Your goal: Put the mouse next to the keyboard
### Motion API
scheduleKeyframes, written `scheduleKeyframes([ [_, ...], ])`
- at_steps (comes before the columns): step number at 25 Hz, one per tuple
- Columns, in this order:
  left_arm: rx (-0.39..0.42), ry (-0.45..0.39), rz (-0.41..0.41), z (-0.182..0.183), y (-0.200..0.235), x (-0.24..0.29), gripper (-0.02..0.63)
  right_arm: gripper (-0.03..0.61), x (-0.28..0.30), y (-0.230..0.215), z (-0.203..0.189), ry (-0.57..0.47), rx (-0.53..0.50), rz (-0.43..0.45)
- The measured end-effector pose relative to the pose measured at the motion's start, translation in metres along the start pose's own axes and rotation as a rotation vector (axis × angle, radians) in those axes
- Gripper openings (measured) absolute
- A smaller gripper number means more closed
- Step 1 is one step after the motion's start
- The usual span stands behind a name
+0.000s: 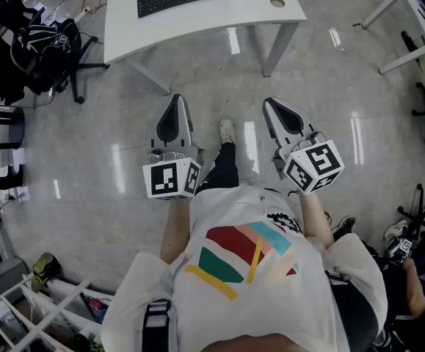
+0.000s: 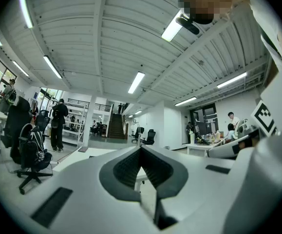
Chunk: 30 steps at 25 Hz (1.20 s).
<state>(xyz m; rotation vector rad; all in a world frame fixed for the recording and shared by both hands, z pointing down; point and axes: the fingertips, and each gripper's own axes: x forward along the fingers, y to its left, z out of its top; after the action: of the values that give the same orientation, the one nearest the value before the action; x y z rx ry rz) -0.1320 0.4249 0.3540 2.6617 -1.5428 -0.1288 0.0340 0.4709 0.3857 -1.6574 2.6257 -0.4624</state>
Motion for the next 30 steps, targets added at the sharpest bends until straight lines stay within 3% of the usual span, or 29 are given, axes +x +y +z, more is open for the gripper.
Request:
scheduleKeyframes([
  [10, -0.012, 0.016, -0.018, 0.017, 0.110, 0.194, 0.043, 0.011, 0.197, -0.082, 0.083, 0.019, -0.067, -0.025],
  [14, -0.044, 0.032, -0.003, 0.012, 0.143, 0.255, 0.043, 0.011, 0.242, -0.120, 0.113, -0.036, -0.066, -0.112],
  [16, -0.074, 0.037, 0.009, 0.009, 0.154, 0.272, 0.043, 0.011, 0.256, -0.131, 0.112, -0.010, -0.070, -0.123],
  [20, -0.093, 0.027, 0.027, 0.008, 0.166, 0.311, 0.043, 0.011, 0.291, -0.160, 0.118, 0.036, -0.081, -0.098],
  [25, -0.069, -0.005, 0.083, 0.015, 0.189, 0.363, 0.043, 0.011, 0.355, -0.197, 0.143, 0.006, -0.117, -0.038],
  [30, -0.048, 0.055, 0.150, 0.004, 0.206, 0.427, 0.043, 0.011, 0.417, -0.235, 0.163, 0.031, -0.109, 0.054],
])
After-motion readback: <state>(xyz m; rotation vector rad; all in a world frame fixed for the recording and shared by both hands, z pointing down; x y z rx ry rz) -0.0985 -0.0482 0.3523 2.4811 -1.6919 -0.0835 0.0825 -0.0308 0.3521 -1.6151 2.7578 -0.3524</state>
